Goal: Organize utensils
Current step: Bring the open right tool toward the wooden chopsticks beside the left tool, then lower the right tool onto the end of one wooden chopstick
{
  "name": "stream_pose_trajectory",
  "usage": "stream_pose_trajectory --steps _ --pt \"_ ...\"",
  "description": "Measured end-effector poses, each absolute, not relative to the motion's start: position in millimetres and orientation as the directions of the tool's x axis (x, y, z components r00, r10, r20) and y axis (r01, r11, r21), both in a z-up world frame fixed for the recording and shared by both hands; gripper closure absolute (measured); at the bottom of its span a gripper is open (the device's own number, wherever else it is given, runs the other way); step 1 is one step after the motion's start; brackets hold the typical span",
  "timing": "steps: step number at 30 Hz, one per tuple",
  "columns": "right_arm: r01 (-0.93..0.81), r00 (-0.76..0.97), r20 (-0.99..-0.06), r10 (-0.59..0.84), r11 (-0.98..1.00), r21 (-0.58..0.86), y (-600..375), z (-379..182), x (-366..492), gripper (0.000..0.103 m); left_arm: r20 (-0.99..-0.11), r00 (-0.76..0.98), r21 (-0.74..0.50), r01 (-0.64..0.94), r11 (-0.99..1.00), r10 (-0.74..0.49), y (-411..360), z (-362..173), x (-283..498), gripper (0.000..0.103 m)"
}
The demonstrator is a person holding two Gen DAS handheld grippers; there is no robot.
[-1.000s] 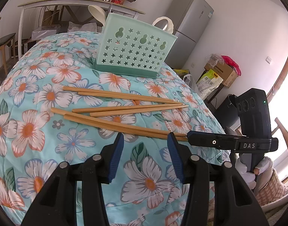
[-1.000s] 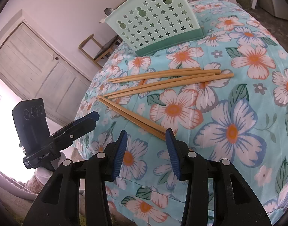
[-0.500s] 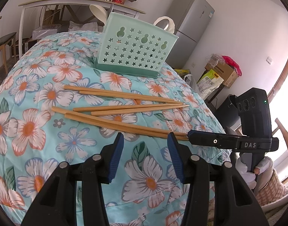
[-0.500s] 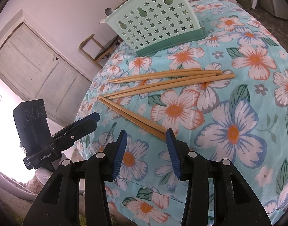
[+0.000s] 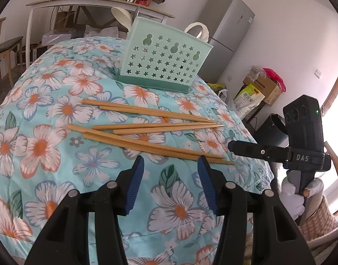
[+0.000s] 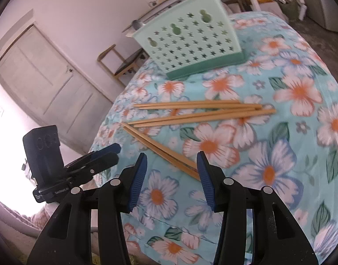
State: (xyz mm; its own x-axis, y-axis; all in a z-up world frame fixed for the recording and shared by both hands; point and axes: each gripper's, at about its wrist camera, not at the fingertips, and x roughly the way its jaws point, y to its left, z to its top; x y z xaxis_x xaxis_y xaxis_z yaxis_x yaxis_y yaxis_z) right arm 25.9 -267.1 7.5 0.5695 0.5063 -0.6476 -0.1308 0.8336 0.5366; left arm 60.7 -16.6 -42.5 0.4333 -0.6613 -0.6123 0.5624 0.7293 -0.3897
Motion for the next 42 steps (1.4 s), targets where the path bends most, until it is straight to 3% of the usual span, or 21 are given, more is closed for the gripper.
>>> stream_pose_trajectory --steps 9,24,42 --pt "-0.23 0.485 -0.639 0.597 0.792 0.565 -234 8 51 0.058 -0.609 0.435 -0.405 0.548 0.732 -0.663 -11 -49 64 0.054" --pt "-0.279 0.429 -0.815 0.389 0.915 0.29 -203 -11 83 0.072 -0.6 0.448 -0.439 0.509 0.741 -0.663 3 -62 66 0.054" --pt "-0.298 0.502 -0.828 0.249 0.949 0.104 -189 -9 97 0.072 -0.595 0.474 -0.456 0.465 0.759 -0.649 17 -66 64 0.054"
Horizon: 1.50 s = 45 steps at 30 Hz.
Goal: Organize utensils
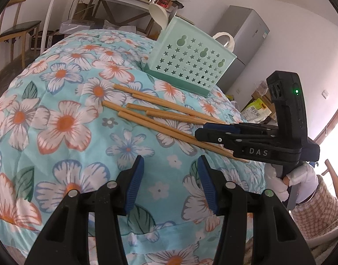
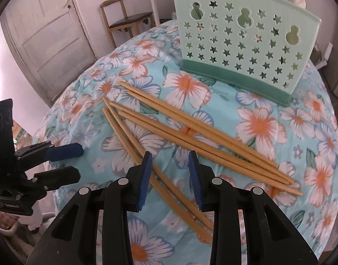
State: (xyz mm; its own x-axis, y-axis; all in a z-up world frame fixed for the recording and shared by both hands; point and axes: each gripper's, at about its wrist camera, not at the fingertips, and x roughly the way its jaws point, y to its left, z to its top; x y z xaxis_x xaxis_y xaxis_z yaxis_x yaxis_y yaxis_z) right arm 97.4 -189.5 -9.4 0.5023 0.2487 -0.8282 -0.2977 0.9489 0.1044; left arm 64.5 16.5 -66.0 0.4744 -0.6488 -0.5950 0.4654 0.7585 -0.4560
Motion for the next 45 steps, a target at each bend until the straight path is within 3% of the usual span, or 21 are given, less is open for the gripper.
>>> stream_pose_trajectory --steps 8,15,18,39,45 --pt "-0.296 0.548 -0.814 0.194 0.955 0.029 -184 -6 99 0.072 -0.591 0.482 -0.46 0.456 0.762 -0.646 19 -65 64 0.054" --pt "-0.395 0.526 -0.777 0.346 0.908 0.137 -178 12 87 0.073 -0.591 0.503 -0.445 0.449 0.775 -0.631 24 -63 63 0.054" --pt "-0.446 0.476 -0.785 0.396 0.878 0.172 -172 8 86 0.078 -0.59 0.514 -0.444 0.438 0.782 -0.623 28 -63 64 0.054" --pt "-0.541 0.388 -0.855 0.342 0.836 0.089 -142 -15 99 0.08 -0.598 0.517 -0.452 0.413 0.791 -0.612 35 -69 67 0.054" --pt "-0.515 0.369 -0.862 0.349 0.848 0.123 -144 -17 101 0.089 -0.589 0.53 -0.48 0.378 0.792 -0.61 46 -68 68 0.059"
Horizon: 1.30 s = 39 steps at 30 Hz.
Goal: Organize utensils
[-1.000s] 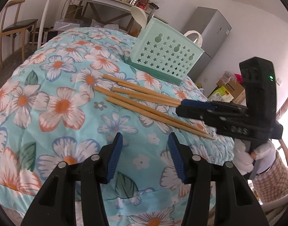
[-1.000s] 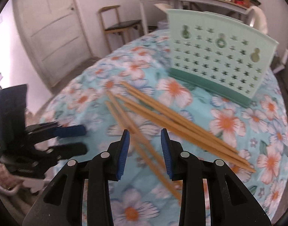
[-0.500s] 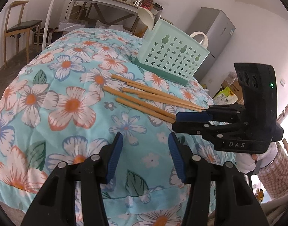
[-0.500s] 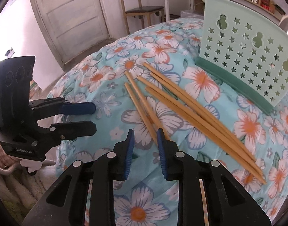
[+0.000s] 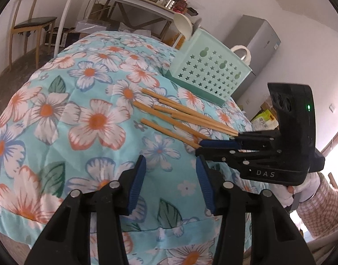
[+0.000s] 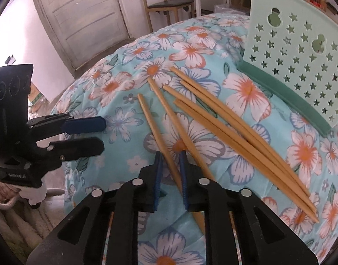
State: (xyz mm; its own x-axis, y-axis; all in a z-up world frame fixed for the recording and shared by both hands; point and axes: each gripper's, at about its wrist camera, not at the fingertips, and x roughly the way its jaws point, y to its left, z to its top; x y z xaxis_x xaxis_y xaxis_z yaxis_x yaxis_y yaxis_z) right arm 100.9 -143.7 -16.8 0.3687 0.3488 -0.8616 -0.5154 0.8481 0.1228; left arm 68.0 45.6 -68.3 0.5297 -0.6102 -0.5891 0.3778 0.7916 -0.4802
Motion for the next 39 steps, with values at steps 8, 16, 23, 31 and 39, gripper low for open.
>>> stream_pose_trajectory --steps 8,16,23,31,39 --pt "-0.474 0.335 -0.855 0.395 0.855 0.21 -144 -15 96 0.098 -0.566 0.529 -0.545 0.336 0.769 -0.632 57 -66 70 0.067" --pt "-0.457 0.319 -0.828 0.461 0.84 0.292 -136 -14 83 0.098 -0.534 0.507 -0.624 0.303 0.72 -0.676 62 -63 74 0.072" --pt "-0.455 0.302 -0.809 0.505 0.822 0.343 -129 -18 74 0.098 -0.522 0.469 -0.67 0.291 0.682 -0.713 56 -63 77 0.078" --pt "-0.437 0.293 -0.787 0.543 0.808 0.395 -133 -24 70 0.098 -0.545 0.417 -0.731 0.189 0.656 -0.727 60 -82 91 0.088" --pt "-0.452 0.285 -0.757 0.588 0.779 0.434 -133 -23 69 0.098 -0.505 0.387 -0.796 0.136 0.589 -0.771 62 -92 97 0.091"
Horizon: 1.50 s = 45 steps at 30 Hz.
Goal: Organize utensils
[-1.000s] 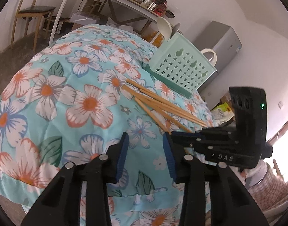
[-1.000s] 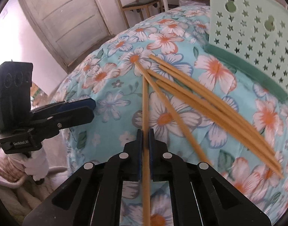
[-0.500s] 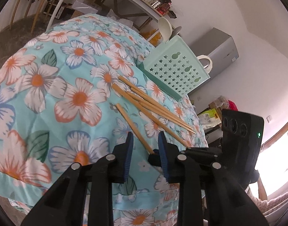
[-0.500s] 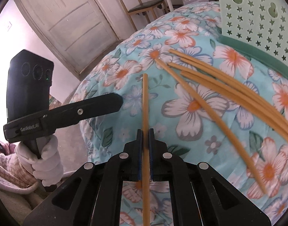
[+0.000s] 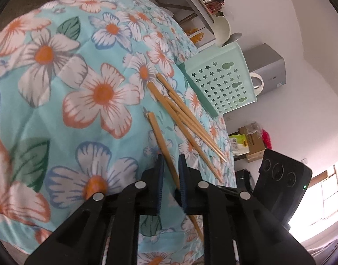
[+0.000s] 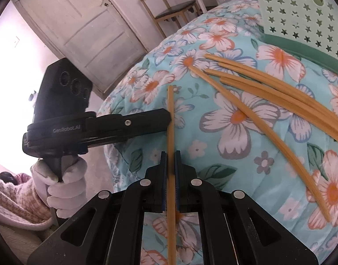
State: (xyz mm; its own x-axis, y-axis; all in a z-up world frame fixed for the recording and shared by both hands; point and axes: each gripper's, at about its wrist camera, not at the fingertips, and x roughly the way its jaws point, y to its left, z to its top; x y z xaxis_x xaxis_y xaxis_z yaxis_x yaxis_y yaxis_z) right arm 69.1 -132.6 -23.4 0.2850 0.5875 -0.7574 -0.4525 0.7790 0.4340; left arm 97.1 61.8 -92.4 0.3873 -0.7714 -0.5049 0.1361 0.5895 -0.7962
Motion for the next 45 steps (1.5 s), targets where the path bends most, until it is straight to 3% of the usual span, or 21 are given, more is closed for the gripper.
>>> stream_pose_trajectory --steps 15,22,27,34,45 --pt "-0.497 0.276 -0.754 0.596 0.76 0.418 -122 -17 66 0.098 -0.498 0.406 -0.793 0.145 0.592 -0.766 62 -92 95 0.093" --pt "-0.492 0.282 -0.765 0.579 0.772 0.403 -129 -10 65 0.086 -0.494 0.424 -0.79 0.147 0.595 -0.76 68 -91 92 0.094" --pt "-0.471 0.332 -0.767 0.549 0.801 0.369 -146 2 69 0.085 -0.499 0.431 -0.781 0.153 0.606 -0.752 69 -92 91 0.094" --pt "-0.467 0.4 -0.784 0.475 0.841 0.272 -153 17 91 0.077 -0.522 0.448 -0.742 0.18 0.645 -0.726 69 -90 89 0.093" --pt "-0.535 0.376 -0.856 0.356 0.837 0.113 -125 -1 127 0.077 -0.537 0.465 -0.707 0.208 0.676 -0.704 70 -90 85 0.092"
